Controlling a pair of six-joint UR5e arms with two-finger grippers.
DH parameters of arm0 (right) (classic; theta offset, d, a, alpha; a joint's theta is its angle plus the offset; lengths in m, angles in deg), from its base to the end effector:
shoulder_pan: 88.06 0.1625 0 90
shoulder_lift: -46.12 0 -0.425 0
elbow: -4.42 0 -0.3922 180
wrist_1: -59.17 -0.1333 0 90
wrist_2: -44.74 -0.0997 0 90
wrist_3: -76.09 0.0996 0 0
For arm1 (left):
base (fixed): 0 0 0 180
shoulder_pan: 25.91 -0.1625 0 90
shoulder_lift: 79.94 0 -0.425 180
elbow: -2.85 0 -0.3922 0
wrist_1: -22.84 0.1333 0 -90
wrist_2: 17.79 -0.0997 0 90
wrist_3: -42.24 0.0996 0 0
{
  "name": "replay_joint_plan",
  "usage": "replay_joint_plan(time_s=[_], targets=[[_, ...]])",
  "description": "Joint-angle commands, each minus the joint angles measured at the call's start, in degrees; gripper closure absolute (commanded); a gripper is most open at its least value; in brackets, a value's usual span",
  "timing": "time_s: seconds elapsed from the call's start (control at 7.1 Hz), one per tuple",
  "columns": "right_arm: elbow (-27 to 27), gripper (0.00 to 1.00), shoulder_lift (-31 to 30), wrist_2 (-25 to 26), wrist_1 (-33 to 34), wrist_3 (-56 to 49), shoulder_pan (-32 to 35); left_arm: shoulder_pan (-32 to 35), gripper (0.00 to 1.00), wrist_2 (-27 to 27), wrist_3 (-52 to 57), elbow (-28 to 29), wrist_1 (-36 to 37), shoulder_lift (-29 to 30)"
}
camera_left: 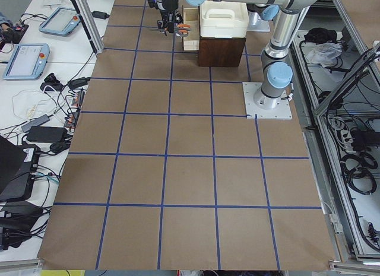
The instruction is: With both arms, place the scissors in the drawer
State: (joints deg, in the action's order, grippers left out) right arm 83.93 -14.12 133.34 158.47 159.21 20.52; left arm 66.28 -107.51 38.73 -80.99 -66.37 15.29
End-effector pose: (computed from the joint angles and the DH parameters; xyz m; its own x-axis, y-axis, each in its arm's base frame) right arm 0.3396 -0.5844 0.2867 -0.4252 0.8892 0.1690 0.9045 0.4241 0.0446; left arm -0.1541 -0.5280 0.4955 -0.9997 -0.0229 0.0067 -0.0231 0.9993 -0.0297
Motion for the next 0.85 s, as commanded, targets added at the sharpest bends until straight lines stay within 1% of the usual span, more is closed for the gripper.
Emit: replay_joint_plan(time_s=[0.0,0.14,0.7], targets=[[-1.11,0.0,0.65,0.08,0.01,-0.76,-0.47,0.0,0.71,0.16,0.0,0.0,0.0,-0.56],[-1.45,0.0,0.74,0.08,0.01,-1.21,-0.47,0.0,0.71,1.03,0.0,0.0,0.0,-0.74],[-4.44,0.0,2.85,-0.01,0.01,-1.74,-0.56,0.0,0.71,1.39,0.18,0.0,0.0,-0.92]])
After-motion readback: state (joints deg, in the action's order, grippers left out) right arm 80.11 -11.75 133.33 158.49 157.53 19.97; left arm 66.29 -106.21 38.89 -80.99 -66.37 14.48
